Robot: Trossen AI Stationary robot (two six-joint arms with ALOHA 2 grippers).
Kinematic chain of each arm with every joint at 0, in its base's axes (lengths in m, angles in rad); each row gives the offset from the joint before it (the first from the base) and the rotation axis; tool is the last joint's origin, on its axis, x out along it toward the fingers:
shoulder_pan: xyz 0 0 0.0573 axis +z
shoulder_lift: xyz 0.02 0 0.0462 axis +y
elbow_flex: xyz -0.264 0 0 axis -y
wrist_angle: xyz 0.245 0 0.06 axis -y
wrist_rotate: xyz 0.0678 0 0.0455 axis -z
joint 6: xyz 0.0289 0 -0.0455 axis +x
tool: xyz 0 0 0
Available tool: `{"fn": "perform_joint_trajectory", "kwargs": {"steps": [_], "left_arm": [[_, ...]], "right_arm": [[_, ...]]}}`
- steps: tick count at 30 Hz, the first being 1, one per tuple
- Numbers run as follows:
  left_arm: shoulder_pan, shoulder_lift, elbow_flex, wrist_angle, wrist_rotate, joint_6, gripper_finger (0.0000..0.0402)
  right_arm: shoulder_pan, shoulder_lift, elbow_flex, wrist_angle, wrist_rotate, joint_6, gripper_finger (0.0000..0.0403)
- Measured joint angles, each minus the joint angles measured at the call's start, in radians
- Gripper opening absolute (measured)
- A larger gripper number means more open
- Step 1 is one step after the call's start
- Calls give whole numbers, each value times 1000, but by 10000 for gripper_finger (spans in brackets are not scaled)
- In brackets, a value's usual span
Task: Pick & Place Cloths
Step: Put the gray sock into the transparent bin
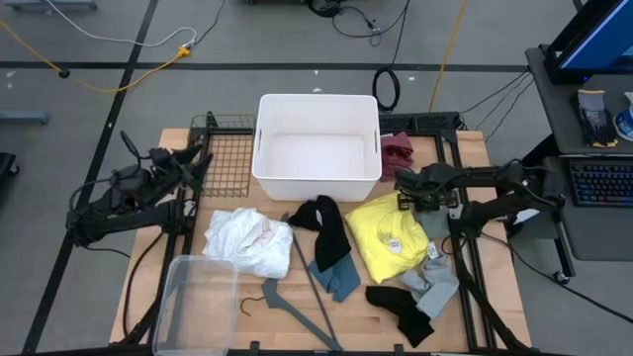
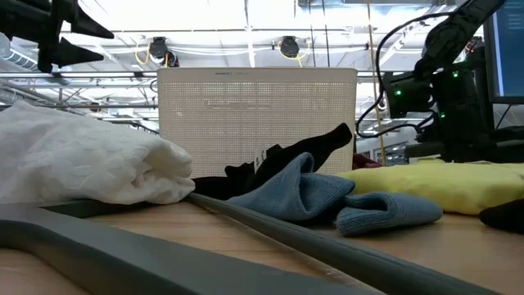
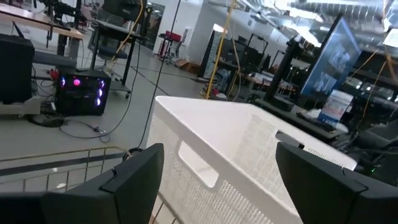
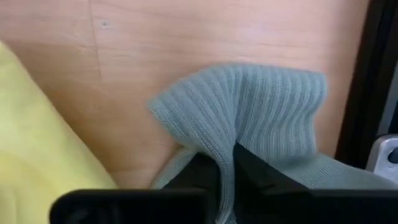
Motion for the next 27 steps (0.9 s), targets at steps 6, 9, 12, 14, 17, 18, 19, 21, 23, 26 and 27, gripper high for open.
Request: {"fn": "perform_joint_trajectory", "kwargs": {"steps": [6,9,12,14,17,18,19,21,23,26,27], "left_arm": [[0,0,0,89,1,19,312],[0,0,0,126,0,14,312],[0,0,0,175,-2,15,312],[0,0,0,212,-2,16,312],[0,0,0,275,-2,16,312],[0,0,0,293,-2,16,312],[0,0,0,310,-2,16,312],[0,0,0,339,-1,14,312],[0,0,0,351,1,14,312],[0,0,0,359,45,14,312],[0,0,0,358,66,14,312]], "right_arm": [[0,-166,54,-48,-6,48,8],[0,-251,111,-114,0,77,7],[5,-314,177,-196,33,101,6],[5,-341,242,-282,71,109,5],[5,-360,357,-471,149,133,5],[4,-364,404,-506,185,137,5],[4,-366,450,-536,216,140,5],[5,-368,537,-573,269,127,5],[5,-374,620,-552,326,90,5],[5,-380,727,-450,402,-21,5],[5,-383,751,-398,419,-68,5]]}}
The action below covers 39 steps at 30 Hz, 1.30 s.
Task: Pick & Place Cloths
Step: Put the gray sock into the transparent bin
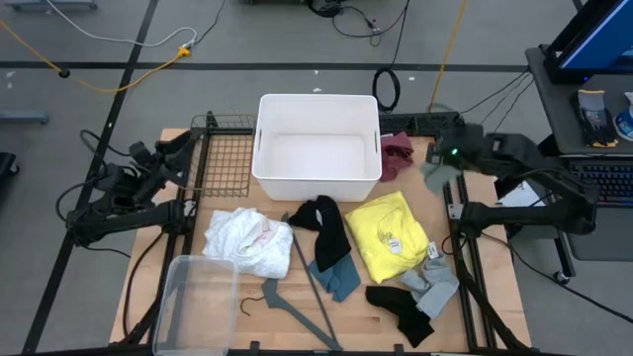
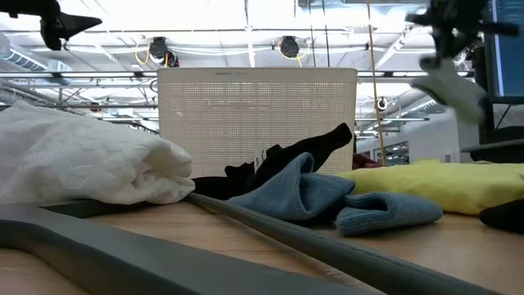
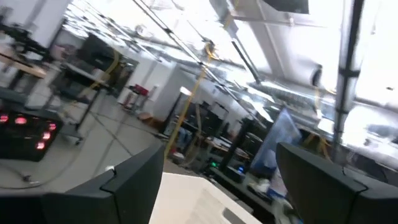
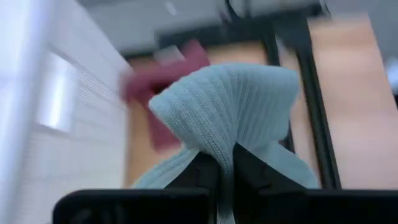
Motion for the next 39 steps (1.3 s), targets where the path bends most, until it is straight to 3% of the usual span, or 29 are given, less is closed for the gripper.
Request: {"fn": "perform_joint_trajectory", "kwargs": {"steps": [5,9,13,17,22,27,30,34,39], "left_arm": [[0,46,0,20,94,-12,312],[0,154,0,112,119,-26,312],[0,307,0,265,154,-5,312],[0,473,0,460,215,30,312],[-17,658,17,634,280,62,312],[-86,816,169,555,270,167,312],[-134,905,295,423,218,252,312],[-188,1014,447,305,133,346,312],[-236,1137,580,278,115,439,312]], "right_arm": [[0,-23,44,502,-42,-336,5],[0,-10,46,927,-261,-548,5],[0,36,47,1183,-525,-596,5],[6,102,47,1272,-695,-594,5],[45,196,46,1295,-759,-615,5],[78,293,46,1416,-843,-613,5],[96,338,46,1496,-891,-605,5],[118,374,46,1545,-898,-591,5],[140,408,46,1559,-892,-617,5]]}}
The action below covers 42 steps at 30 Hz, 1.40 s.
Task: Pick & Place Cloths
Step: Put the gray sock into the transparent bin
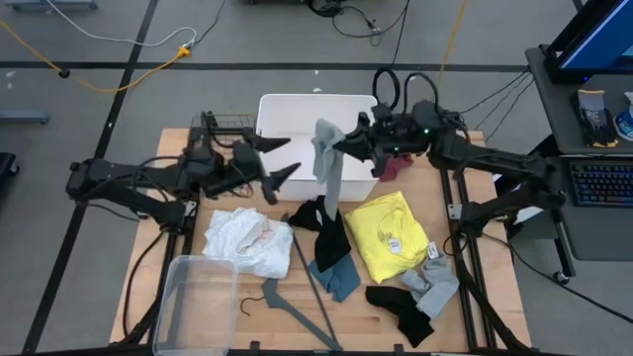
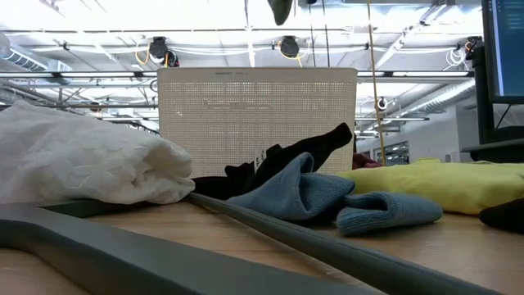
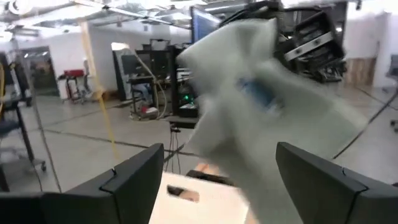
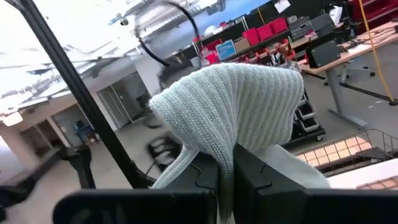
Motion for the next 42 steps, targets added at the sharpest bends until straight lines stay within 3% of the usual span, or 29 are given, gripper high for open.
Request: {"fn": "perform_joint_trajectory", "kwargs": {"steps": [9,17,23,26,32,42], "left_arm": [[-52,141,134,-2,13,32,312],[-53,181,159,5,25,31,312],[-49,180,159,13,-152,31,312],[-55,179,160,16,-176,34,312],[-51,201,162,28,-172,23,312],[-25,265,160,39,-19,-14,312]], "right_arm": [[12,37,0,6,32,-61,5],[50,53,2,8,36,-111,5],[83,54,0,0,61,-130,5],[90,56,0,0,65,-130,5],[96,56,0,-3,59,-133,5],[112,70,0,13,46,-129,5]]}}
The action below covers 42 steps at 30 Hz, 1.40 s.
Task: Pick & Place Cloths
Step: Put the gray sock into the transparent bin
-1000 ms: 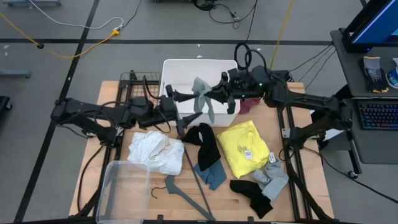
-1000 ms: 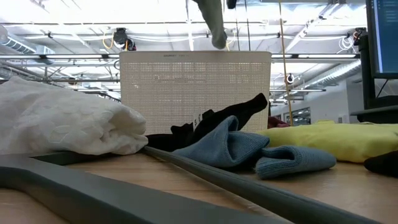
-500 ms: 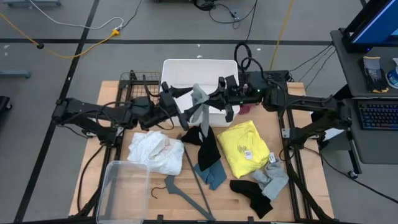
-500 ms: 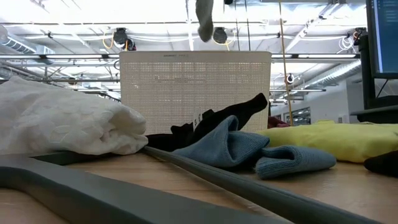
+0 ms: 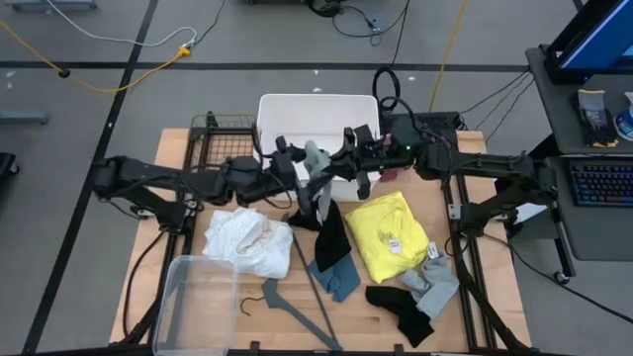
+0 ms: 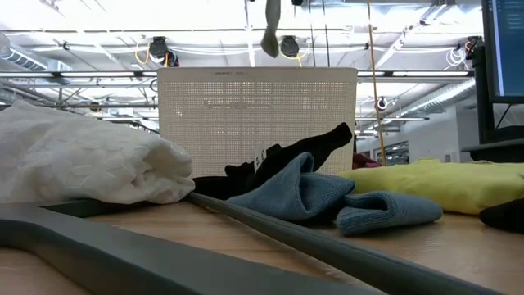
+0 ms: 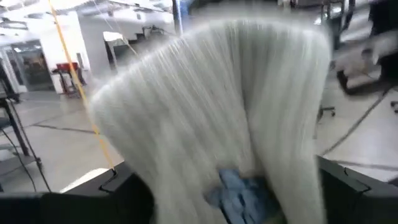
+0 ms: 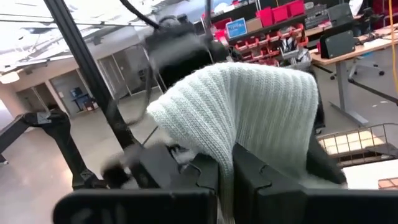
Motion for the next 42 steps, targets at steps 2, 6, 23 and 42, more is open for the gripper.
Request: {"fn": "perform_joint_trajectory", "kwargs": {"steps": [2,6,23,42], "left_arm": [[3,13,0,19,30,-12,312],[9,30,-1,30,46,-13,312],[8,36,-1,43,46,-30,312],[8,46,0,49,82,-90,304]], "right_arm": [[6,-1,0,11,3,0,5],[12,0,0,14,4,2,5],[11,-1,0,16,7,11,5],[15,-1,0,17,8,25,5]]}}
